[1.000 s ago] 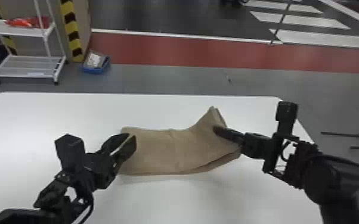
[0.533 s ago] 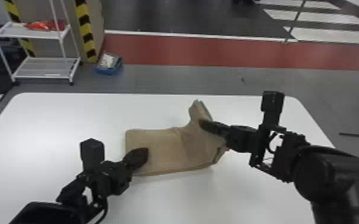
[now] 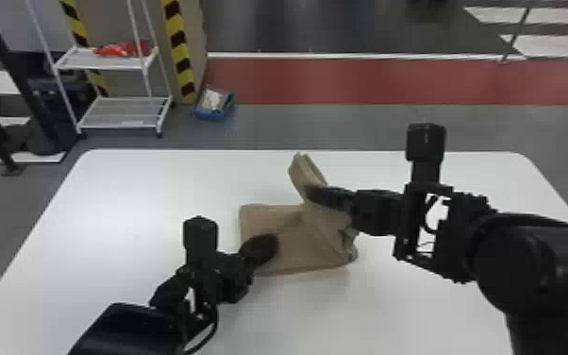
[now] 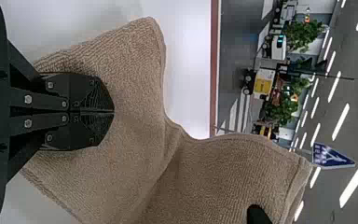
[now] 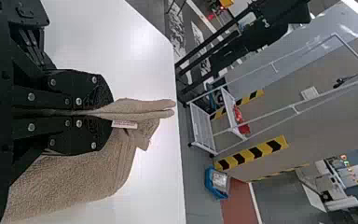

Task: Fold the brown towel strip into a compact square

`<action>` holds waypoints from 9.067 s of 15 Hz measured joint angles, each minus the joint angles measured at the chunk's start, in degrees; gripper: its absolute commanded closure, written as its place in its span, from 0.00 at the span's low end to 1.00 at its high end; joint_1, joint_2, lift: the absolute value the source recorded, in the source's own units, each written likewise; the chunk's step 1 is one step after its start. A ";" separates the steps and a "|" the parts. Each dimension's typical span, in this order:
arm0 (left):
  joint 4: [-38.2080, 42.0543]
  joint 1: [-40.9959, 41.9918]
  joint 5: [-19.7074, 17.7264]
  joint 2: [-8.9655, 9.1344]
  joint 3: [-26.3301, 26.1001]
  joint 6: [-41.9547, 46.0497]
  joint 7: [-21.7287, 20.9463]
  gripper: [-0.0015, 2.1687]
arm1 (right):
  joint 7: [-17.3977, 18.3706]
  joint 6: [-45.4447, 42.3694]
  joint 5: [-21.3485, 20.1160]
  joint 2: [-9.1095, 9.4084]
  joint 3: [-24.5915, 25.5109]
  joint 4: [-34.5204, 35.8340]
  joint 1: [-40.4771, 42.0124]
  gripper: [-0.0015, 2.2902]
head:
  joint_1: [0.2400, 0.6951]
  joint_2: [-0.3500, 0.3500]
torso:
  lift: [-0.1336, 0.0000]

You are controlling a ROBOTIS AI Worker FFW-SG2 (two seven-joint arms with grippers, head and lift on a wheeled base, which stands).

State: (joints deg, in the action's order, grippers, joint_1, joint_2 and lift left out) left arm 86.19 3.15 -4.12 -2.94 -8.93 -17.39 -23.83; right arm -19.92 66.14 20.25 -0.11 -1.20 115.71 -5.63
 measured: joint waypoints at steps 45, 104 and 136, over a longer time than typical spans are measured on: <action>0.26 0.99 -1.32 0.39 -0.52 2.26 3.18 0.98 | -12.77 -7.09 -1.33 -7.51 8.42 0.21 17.06 0.89 | 1.00 0.36 | 0.14; 10.85 9.12 -10.10 -5.67 0.09 1.00 -2.42 0.98 | -24.86 -17.05 -1.05 -8.68 18.87 -0.66 10.82 0.85 | 1.00 0.27 | 0.14; 14.25 7.14 -13.72 -5.58 12.62 3.52 8.28 0.27 | -55.62 -76.07 -69.04 -12.19 -7.80 -19.94 -2.08 0.21 | 1.00 0.70 | 0.14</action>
State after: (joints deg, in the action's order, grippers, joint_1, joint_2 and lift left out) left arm 100.44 10.29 -17.85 -8.52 3.69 -13.87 -15.56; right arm -75.53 -9.93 -48.79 -12.30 -9.00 95.76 -7.70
